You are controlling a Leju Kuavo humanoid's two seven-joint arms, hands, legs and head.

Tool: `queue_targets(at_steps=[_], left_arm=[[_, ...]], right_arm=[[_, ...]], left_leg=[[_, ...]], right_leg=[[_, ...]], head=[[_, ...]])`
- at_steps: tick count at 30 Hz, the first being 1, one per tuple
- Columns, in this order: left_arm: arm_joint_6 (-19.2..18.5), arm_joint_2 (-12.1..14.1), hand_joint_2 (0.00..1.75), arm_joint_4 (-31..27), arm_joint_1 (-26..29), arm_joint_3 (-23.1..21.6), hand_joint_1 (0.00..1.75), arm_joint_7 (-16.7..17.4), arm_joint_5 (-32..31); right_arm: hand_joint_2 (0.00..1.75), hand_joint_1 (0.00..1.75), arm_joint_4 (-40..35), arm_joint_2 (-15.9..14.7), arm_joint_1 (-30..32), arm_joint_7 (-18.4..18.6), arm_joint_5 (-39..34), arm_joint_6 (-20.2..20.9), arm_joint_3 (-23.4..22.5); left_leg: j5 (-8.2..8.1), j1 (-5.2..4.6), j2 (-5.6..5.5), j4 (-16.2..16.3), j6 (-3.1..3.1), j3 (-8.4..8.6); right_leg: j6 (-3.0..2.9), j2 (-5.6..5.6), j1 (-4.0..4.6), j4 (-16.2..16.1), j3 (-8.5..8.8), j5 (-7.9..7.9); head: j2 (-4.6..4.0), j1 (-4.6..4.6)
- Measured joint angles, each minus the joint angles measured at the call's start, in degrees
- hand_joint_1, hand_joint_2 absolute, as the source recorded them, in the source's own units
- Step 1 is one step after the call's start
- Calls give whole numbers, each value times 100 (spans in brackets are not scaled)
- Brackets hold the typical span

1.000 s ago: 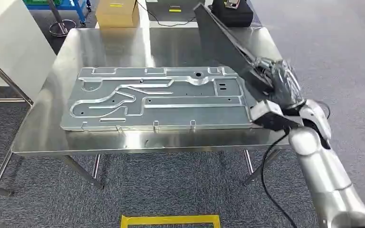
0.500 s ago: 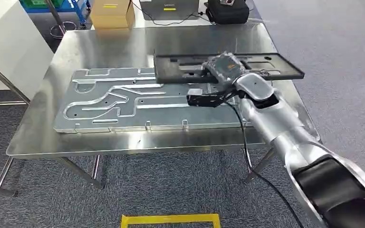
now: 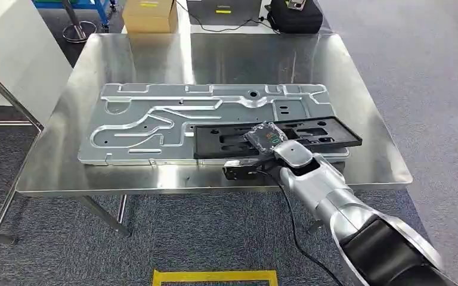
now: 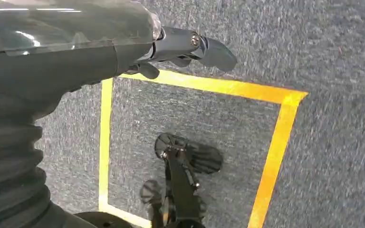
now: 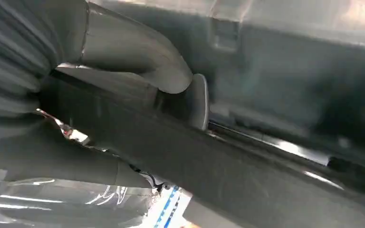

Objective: Take the parts from the cabinet and place them on the table.

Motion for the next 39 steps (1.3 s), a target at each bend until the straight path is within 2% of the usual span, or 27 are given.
queue_targets(at_steps=[1,2,4,6,7,8,9,10,12,13,14,16,17,18,19,22,23,24,26,27,28,29,32,35,37,38,39], left_arm=[[-4,0,175,-2,-9,-22,0,-9,-2],[-15,-2,175,-9,-19,-33,0,-17,-2],[-31,11,175,-13,-31,-63,0,-42,-4],[-52,13,175,-13,-28,-100,0,-48,-2],[-63,39,175,-13,-32,-116,0,-50,0],[-90,42,175,-24,-34,-127,0,-59,0],[-92,59,175,-24,-42,-129,0,-68,2],[-94,66,175,-24,-44,-131,0,-72,4],[-92,79,175,-24,-29,-138,0,-92,18],[-79,79,175,-24,-24,-144,0,-103,26],[-48,79,175,-24,-24,-151,0,-107,42],[24,94,175,-24,-29,-175,0,-111,52],[55,94,0,-26,-34,-179,0,-111,52],[72,100,0,-31,-47,-186,0,-111,55],[81,107,0,-33,-46,-194,0,-114,61],[103,107,0,-33,-49,-229,0,-116,77],[114,107,0,-33,-61,-243,0,-116,81],[114,107,0,-33,-70,-256,0,-116,96],[114,107,0,-33,-73,-278,0,-118,105],[111,105,0,-33,-71,-288,0,-118,105],[107,105,0,-33,-71,-302,0,-122,112],[103,103,0,-33,-71,-312,0,-129,120],[49,83,0,-33,-77,-328,0,-159,161],[28,46,0,-42,-70,-360,0,-170,175],[28,29,0,-48,-66,-365,0,-173,177],[39,31,0,-48,-65,-365,0,-184,177],[44,24,0,-50,-58,-363,0,-199,179]], right_arm=[[175,162,13,9,-11,20,4,11,0],[175,162,33,13,-8,52,2,18,0],[175,162,72,26,18,105,2,13,0],[175,162,94,26,21,153,2,20,0],[175,162,96,33,26,195,2,31,0],[175,162,107,52,30,220,13,46,0],[175,162,133,55,32,247,22,61,0],[0,0,144,63,49,275,33,63,0],[0,0,168,70,83,354,35,66,0],[0,0,195,70,113,407,44,46,0],[0,0,201,70,124,439,48,-2,0],[0,0,227,66,121,511,48,-103,-2],[0,0,234,63,112,516,48,-224,-4],[0,0,234,48,92,540,48,-375,-13],[0,0,236,42,79,553,50,-499,-26],[0,0,240,17,91,568,59,-958,-44],[0,0,238,7,87,564,66,-1150,-63],[0,0,238,4,73,535,90,-1363,-85],[0,0,232,-2,58,465,162,-1800,-123],[0,0,225,-2,63,439,188,-2023,-142],[0,0,201,-4,79,376,221,-2309,-164],[0,0,158,-13,81,335,242,-2564,-194],[0,0,-142,-75,67,152,318,-3032,-406],[0,0,-771,-172,278,-493,189,-3154,-842],[0,0,-1249,-212,524,-1357,-371,-3165,-1273],[0,0,-1457,-214,654,-1772,-822,-3165,-1501],[0,0,-1746,-216,804,-2249,-1423,-3165,-1773]], left_leg=[[-9,-11,1,-1,-5,20],[-14,-12,4,-4,-11,28],[-25,-25,-2,-4,-70,28],[-10,-14,4,-46,-128,63],[-41,-34,6,-28,-158,59],[-122,-22,24,65,-184,49],[-345,-17,27,361,-200,-71],[-571,-3,27,766,-217,-246],[-852,15,28,1482,-270,-551],[-811,42,30,1544,-303,-570],[-653,72,36,1344,-335,-452],[-212,146,41,477,-401,29],[-174,184,35,95,-441,217],[-259,119,6,15,-375,258],[-243,144,14,62,-271,236],[-194,99,32,41,-129,210],[-169,106,49,24,-88,211],[-156,102,49,20,-66,200],[-146,82,53,22,-39,176],[-144,69,52,24,-33,168],[-145,59,49,25,-32,165],[-145,50,44,25,-32,166],[-162,30,31,22,-35,190],[-161,22,31,7,-111,168],[-159,24,26,-32,-173,188],[-222,31,19,-22,-201,181],[-335,30,37,143,-207,139]], right_leg=[[-67,-3,27,-531,262,244],[-131,-10,66,-895,427,288],[-124,-23,90,-978,474,273],[-159,-16,100,-1004,491,287],[-185,-26,6,-1114,559,342],[-187,-36,16,-1165,605,360],[-216,-50,16,-1168,607,358],[-222,-54,18,-1166,604,359],[-222,-64,14,-1159,596,360],[-219,-65,8,-1155,595,362],[-209,-64,-1,-1147,593,364],[-151,-59,-37,-1081,582,341],[-102,-47,-31,-1018,555,314],[-55,-24,1,-938,503,286],[-24,-9,0,-955,489,310],[77,18,-43,-975,470,356],[98,7,-57,-899,446,284],[109,-9,-57,-660,335,85],[129,-9,-50,244,-69,-367],[128,-8,-50,621,-244,-481],[122,-8,-47,752,-309,-464],[96,-8,-40,639,-262,-339],[-68,-5,28,-706,377,372],[-105,-2,90,-963,465,294],[-141,-3,92,-1001,478,293],[-170,-24,3,-1090,534,333],[-195,-24,15,-1136,568,342]], head=[[-2,-4],[0,-2],[0,-4],[0,-4],[0,-11],[0,-11],[0,-24],[-2,-33],[0,-31],[0,-33],[0,-31],[0,-33],[0,-31],[0,-59],[0,-37],[0,-44],[0,-42],[0,-39],[0,-39],[0,-42],[0,-39],[0,-39],[0,-39],[0,-46],[0,-44],[0,-44],[0,-52]])
